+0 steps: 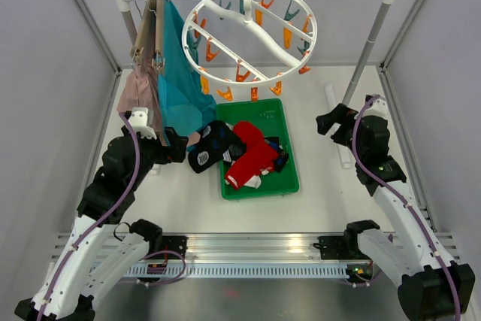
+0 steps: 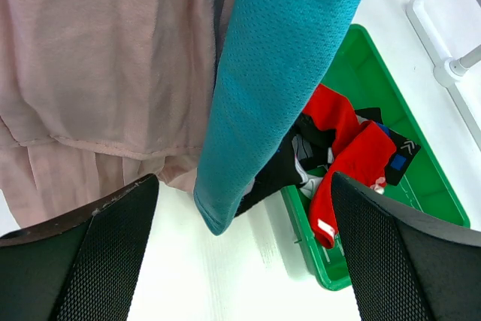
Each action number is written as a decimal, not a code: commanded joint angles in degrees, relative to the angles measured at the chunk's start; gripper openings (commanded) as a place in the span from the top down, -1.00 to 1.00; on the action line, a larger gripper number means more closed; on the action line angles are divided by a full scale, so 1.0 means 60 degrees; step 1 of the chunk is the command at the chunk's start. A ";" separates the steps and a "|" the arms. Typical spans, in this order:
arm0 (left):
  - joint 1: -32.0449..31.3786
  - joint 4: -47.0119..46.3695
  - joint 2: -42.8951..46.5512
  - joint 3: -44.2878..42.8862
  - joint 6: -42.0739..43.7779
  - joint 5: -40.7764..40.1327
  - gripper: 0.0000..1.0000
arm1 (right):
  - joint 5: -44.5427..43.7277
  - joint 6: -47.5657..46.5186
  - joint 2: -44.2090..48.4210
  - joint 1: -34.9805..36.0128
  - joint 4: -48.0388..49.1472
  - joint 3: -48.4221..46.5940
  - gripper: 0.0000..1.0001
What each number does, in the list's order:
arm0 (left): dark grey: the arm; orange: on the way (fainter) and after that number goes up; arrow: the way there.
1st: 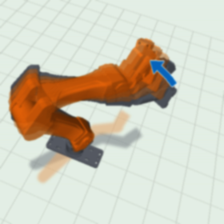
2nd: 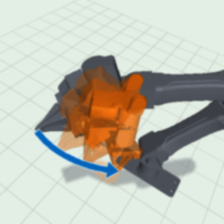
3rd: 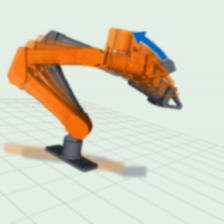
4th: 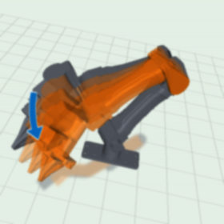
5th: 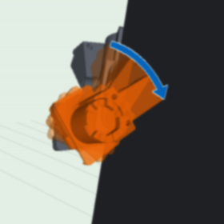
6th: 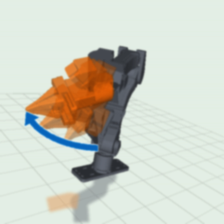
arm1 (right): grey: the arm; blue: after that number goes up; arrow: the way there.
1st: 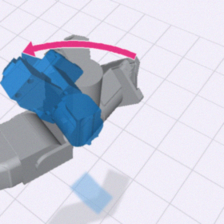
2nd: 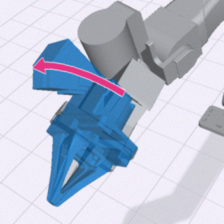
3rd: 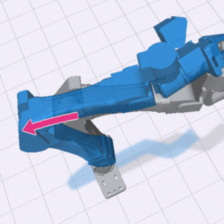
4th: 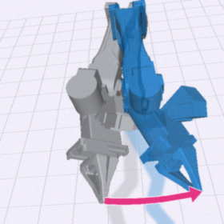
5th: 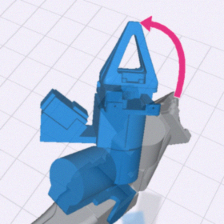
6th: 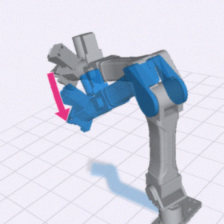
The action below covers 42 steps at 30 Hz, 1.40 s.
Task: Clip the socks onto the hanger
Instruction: Pick up the sock from the bin.
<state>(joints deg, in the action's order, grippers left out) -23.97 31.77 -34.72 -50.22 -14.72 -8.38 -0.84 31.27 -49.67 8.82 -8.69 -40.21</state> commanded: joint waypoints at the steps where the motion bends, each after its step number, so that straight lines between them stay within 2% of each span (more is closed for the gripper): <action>1: 0.0054 0.0081 0.0044 0.0064 -0.0198 0.0049 -1.00 | 0.0430 -0.0113 -0.0042 -0.0020 0.0012 -0.0301 -0.96; 9: 0.0054 0.0052 0.0044 0.0078 -0.0198 0.0137 -0.99 | 0.1209 -0.0728 -0.0115 0.0141 0.0217 -0.0155 -0.96; 13: 0.0039 0.0037 0.0001 0.0078 -0.0213 0.0269 -0.99 | 0.0640 -0.1035 -0.0407 0.1149 0.0233 -0.0227 -0.96; 18: 0.0054 -0.0021 -0.0014 0.0078 -0.0198 0.0328 -0.99 | -0.1349 -0.1460 -0.1140 0.3668 0.0086 -0.0316 -0.94; 23: 0.0054 -0.0007 -0.0043 0.0093 -0.0169 0.0328 -0.99 | -0.2128 -0.1578 -0.2060 0.5558 0.0539 -0.0140 -0.69; 28: 0.0054 -0.0007 -0.0087 0.0093 -0.0154 0.0328 -0.99 | -0.3097 -0.1754 -0.3058 0.7637 0.1124 -0.0228 -0.56; 34: 0.0054 0.0022 -0.0102 0.0079 -0.0154 0.0313 -0.99 | -0.3228 -0.1930 -0.4069 0.8796 0.2076 -0.0359 -0.38; 42: 0.0039 0.0052 -0.0131 0.0108 -0.0154 0.0284 -0.99 | -0.3682 -0.2252 -0.5519 0.9648 0.2737 -0.0828 -0.28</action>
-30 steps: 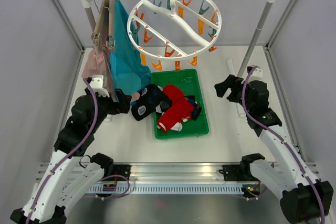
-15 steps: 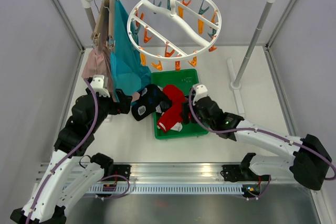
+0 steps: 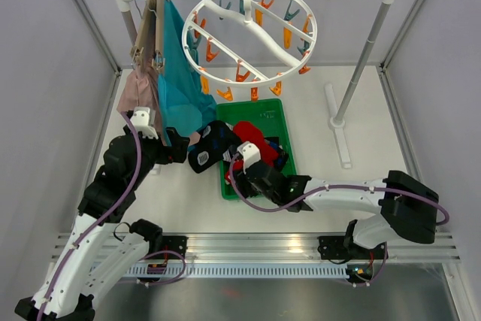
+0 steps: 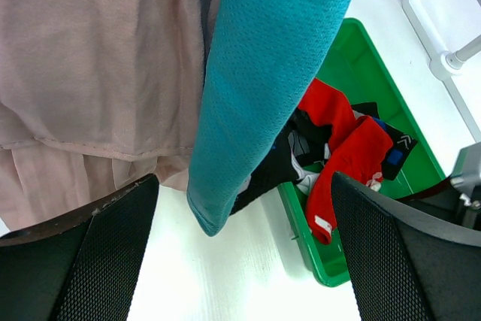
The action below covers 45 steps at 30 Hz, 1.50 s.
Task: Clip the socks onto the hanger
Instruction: Pick up the sock from the bin.
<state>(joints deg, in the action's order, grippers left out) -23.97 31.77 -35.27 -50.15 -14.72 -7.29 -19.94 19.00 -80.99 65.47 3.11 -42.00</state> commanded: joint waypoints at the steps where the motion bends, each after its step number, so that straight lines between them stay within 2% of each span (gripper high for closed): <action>1: 0.0039 0.0052 -0.0040 0.0082 -0.0154 0.0102 -1.00 | -0.0586 -0.0208 -0.0532 0.0322 0.0842 -0.0631 -0.28; 19: 0.0054 0.0066 -0.0128 0.0082 -0.0139 0.0116 -0.99 | -0.1114 -0.0150 -0.2145 0.0528 0.1722 -0.0866 -0.29; 23: 0.0054 0.0066 -0.0128 0.0082 -0.0139 0.0102 -0.99 | -0.1392 -0.0091 -0.2336 0.0514 0.1766 -0.0910 -0.22; 27: 0.0054 0.0066 -0.0143 0.0082 -0.0139 0.0116 -1.00 | -0.1670 -0.0120 -0.2424 0.0514 0.1942 -0.0852 -0.02; 29: 0.0054 0.0066 -0.0143 0.0097 -0.0154 0.0116 -1.00 | -0.1802 -0.0135 -0.2410 0.0514 0.1927 -0.0837 0.16; 31: 0.0054 0.0052 -0.0157 0.0097 -0.0154 0.0145 -1.00 | -0.1920 -0.0121 -0.2395 0.0514 0.1942 -0.0823 0.26; 34: 0.0054 0.0066 -0.0172 0.0082 -0.0139 0.0233 -1.00 | -0.2008 -0.0135 -0.2381 0.0528 0.1942 -0.0837 0.55; 35: 0.0054 0.0023 -0.0172 0.0082 -0.0125 0.0291 -1.00 | -0.2037 -0.0135 -0.2351 0.0528 0.1927 -0.0837 0.70; 38: 0.0054 -0.0065 -0.0157 0.0097 -0.0081 0.0671 -1.00 | -0.2139 -0.0121 -0.2147 0.0528 0.1796 -0.0837 0.89; 41: 0.0054 -0.0372 -0.0085 0.0184 0.0051 0.1548 -0.97 | -0.2286 -0.0135 -0.1781 0.0514 0.1532 -0.0837 0.99; 45: 0.0054 -0.1074 -0.0069 0.0272 0.0183 0.2956 -0.90 | -0.2287 -0.0048 -0.0846 0.0514 0.1036 -0.0764 0.99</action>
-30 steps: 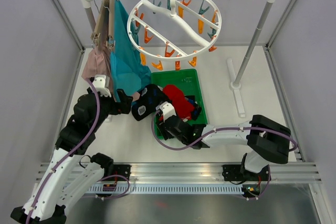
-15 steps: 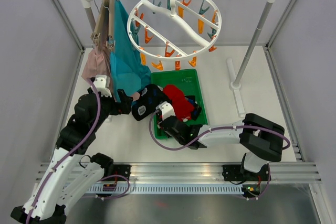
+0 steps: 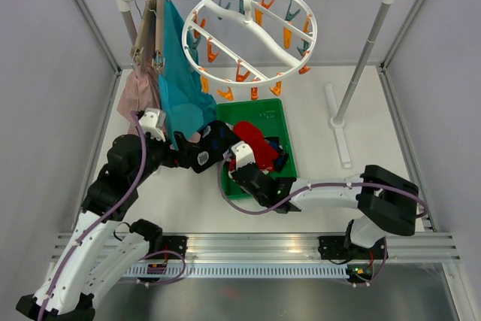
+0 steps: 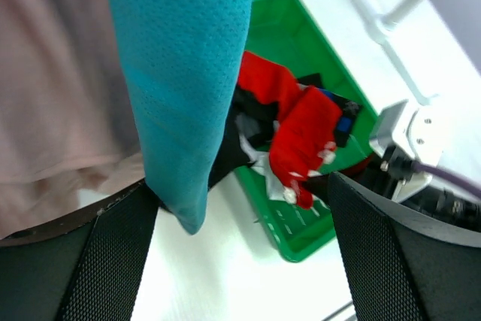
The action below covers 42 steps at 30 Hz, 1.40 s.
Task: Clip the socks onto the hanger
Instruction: Pick up the sock from the bin.
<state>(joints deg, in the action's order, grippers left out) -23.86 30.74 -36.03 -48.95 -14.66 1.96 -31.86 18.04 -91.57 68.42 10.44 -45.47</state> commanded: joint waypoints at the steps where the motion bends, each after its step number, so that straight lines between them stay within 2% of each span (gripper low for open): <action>1: 0.0021 -0.1021 0.0014 0.0087 0.0056 0.1794 -0.89 | -0.0301 0.0142 0.1124 0.0036 -0.0303 -0.0170 0.99; 6: -0.0095 -0.2060 -0.0293 0.0262 -0.0823 0.2471 -0.83 | -0.0315 0.0259 0.2426 0.0022 -0.1369 -0.0360 0.99; 12: -0.0988 -0.3379 -0.0762 0.0716 -0.1234 0.1858 -0.82 | -0.0213 0.0274 0.3849 0.0036 -0.2632 -0.0653 0.99; 19: -0.1838 -0.5340 -0.0836 0.1390 -0.0883 0.1857 -0.84 | -0.0082 -0.0033 0.4743 0.0022 -0.4184 -0.1751 0.99; 24: -0.2000 -0.6892 -0.0806 0.1829 -0.0313 0.2543 -0.86 | -0.0023 -0.0253 0.5227 0.0022 -0.5341 -0.2703 1.00; 30: -0.2395 -0.7949 -0.0880 0.2152 -0.0077 0.3393 -0.86 | -0.0359 -0.0136 0.5491 0.0036 -0.6236 -0.3509 0.99; 33: -0.2862 -0.7936 -0.1011 0.2167 0.0127 0.3453 -0.85 | -0.0461 -0.0005 0.5418 0.0022 -0.6368 -0.3744 0.99; 38: -0.3888 -0.8009 -0.1012 0.2459 0.0683 0.2445 -0.79 | -0.0696 0.0332 0.4906 0.0022 -0.6646 -0.4328 0.99; 41: -0.4665 -0.8229 -0.0968 0.2722 0.1064 0.1041 -0.76 | -0.0828 0.0611 0.4598 0.0007 -0.6895 -0.4725 0.99; 42: -0.5072 -0.8302 -0.0967 0.2767 0.1138 0.0050 -0.75 | -0.0843 0.0713 0.4511 0.0022 -0.6954 -0.4856 0.99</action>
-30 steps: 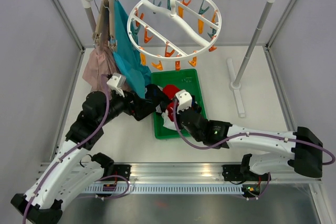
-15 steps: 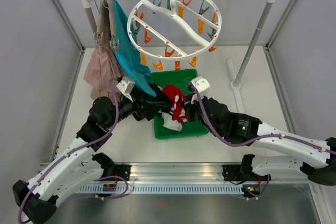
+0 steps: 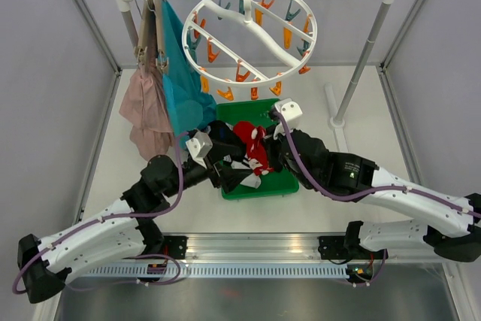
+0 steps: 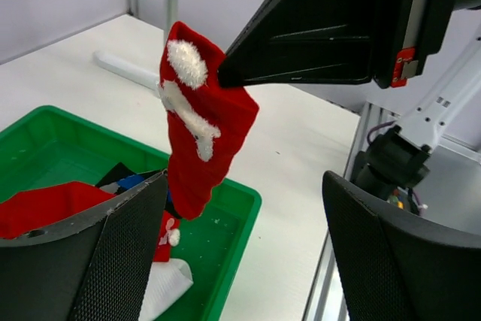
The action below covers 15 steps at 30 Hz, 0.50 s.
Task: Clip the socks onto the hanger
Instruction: Pick up the sock from the bin.
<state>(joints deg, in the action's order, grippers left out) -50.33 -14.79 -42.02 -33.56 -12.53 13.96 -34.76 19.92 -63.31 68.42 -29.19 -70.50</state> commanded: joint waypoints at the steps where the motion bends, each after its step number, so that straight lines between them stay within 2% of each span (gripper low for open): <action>1: -0.0839 -0.0787 0.0016 0.0261 0.0901 -0.2293 -0.75 | -0.0402 0.0516 -0.0375 0.0007 -0.0437 -0.0803 0.99; 5: -0.1746 -0.1546 -0.0320 0.0495 0.1487 -0.4590 -0.73 | -0.0344 0.0737 -0.0581 -0.0008 -0.0540 -0.1199 0.99; 9: -0.2158 -0.2395 -0.0715 0.0569 0.1869 -0.5911 -0.72 | -0.0139 0.0913 -0.0684 -0.0051 -0.0555 -0.1360 0.99; 15: -0.2320 -0.3117 -0.1506 0.0336 0.2060 -0.6690 -0.54 | 0.0037 0.1103 -0.0655 -0.0095 -0.0540 -0.1360 0.99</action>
<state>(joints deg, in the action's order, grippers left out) -63.55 -27.62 -49.28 -30.22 -3.09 -19.94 -34.81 24.93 -67.29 68.10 -32.10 -76.44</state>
